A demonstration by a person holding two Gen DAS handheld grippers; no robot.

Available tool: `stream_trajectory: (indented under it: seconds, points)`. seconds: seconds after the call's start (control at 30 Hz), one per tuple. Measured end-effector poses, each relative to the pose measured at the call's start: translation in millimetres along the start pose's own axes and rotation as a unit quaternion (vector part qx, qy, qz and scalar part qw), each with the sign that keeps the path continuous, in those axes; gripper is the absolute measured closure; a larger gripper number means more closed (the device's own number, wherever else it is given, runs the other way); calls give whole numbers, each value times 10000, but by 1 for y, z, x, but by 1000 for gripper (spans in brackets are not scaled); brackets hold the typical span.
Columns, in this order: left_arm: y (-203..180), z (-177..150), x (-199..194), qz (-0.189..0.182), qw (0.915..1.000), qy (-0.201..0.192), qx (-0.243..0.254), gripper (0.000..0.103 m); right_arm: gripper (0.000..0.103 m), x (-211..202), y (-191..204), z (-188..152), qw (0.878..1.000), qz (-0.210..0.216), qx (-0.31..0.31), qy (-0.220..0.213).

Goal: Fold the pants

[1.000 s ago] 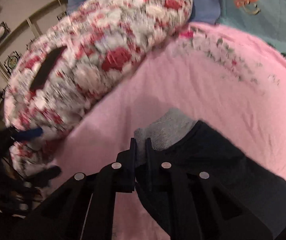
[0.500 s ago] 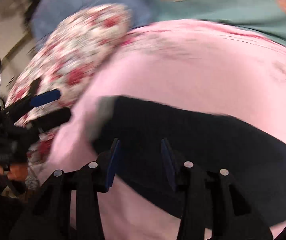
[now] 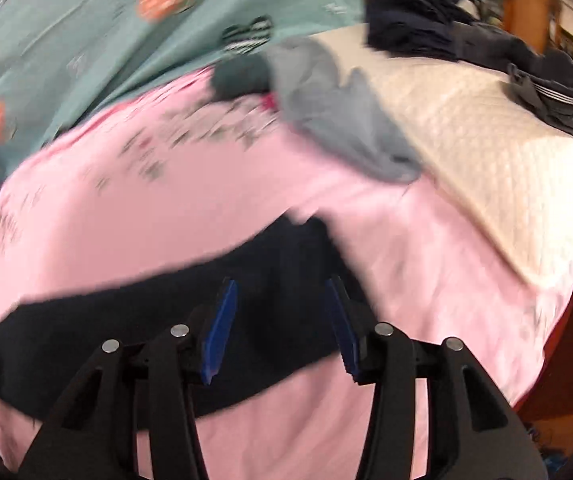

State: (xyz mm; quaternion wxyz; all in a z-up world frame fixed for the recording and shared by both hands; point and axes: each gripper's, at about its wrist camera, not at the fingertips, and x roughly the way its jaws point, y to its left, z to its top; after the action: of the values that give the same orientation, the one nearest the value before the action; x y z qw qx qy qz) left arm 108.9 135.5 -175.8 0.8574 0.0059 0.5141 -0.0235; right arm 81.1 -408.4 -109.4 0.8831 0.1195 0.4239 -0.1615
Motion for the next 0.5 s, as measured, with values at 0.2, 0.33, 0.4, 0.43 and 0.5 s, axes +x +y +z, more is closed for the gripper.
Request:
stream_trajectory:
  seconds: [0.2, 0.33, 0.4, 0.43, 0.5]
  points:
    - [-13, 0, 3, 602, 9981, 129, -94, 61, 57, 65, -35, 63, 9949, 862, 74, 516]
    - [-16, 3, 4, 775, 9966, 193, -178, 61, 62, 128, -17, 85, 9762, 1026, -902, 1682]
    - [-18, 2, 4, 830, 9962, 198, -186, 61, 71, 144, -11, 83, 9661, 945, -1264, 2042]
    - [-19, 2, 4, 853, 9960, 202, -196, 61, 77, 150, -9, 80, 9587, 1100, -1379, 2231]
    - [-19, 2, 3, 885, 9956, 212, -241, 61, 93, 153, -5, 78, 9493, 1372, -1466, 2418]
